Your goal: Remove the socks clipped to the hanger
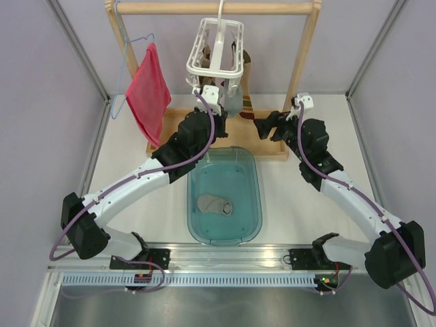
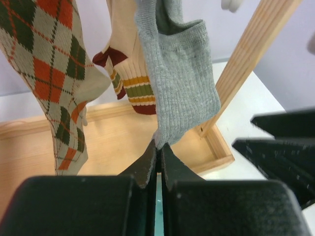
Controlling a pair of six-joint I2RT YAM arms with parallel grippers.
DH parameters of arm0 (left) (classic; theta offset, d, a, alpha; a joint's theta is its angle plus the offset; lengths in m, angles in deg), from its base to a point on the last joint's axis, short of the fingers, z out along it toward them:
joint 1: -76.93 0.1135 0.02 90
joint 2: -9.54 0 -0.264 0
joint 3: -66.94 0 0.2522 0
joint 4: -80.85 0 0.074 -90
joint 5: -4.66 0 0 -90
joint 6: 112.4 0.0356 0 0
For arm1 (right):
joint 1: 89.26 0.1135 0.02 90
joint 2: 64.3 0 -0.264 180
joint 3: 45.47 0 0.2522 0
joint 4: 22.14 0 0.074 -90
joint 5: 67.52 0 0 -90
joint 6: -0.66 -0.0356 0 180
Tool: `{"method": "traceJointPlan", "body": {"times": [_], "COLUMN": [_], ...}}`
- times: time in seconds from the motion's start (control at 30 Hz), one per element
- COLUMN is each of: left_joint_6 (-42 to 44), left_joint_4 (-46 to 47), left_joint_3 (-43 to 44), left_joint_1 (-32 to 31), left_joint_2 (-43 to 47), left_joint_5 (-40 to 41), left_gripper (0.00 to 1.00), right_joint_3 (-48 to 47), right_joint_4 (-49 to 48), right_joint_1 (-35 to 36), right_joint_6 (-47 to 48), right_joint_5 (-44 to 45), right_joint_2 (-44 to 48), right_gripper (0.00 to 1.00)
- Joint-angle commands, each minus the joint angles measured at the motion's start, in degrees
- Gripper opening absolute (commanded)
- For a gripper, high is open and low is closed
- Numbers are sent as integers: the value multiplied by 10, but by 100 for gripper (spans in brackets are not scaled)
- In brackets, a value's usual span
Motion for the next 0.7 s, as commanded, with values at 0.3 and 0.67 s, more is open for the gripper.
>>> {"method": "traceJointPlan", "body": {"times": [0.3,0.67], "left_joint_6": [-26,-27], "left_joint_4": [-72,-119], "left_joint_3": [3,27], "left_joint_1": [0,16], "left_joint_2": [51,56], "left_joint_5": [-71,-64], "left_gripper": [2,2], "right_joint_3": [-146,-153], "right_joint_4": [-147,-279], "right_joint_1": [-3,-26], "right_joint_6": [-58,-152], "right_joint_5": [-115,-218], "right_joint_2": [-121,-163], "right_gripper": [77,77]}}
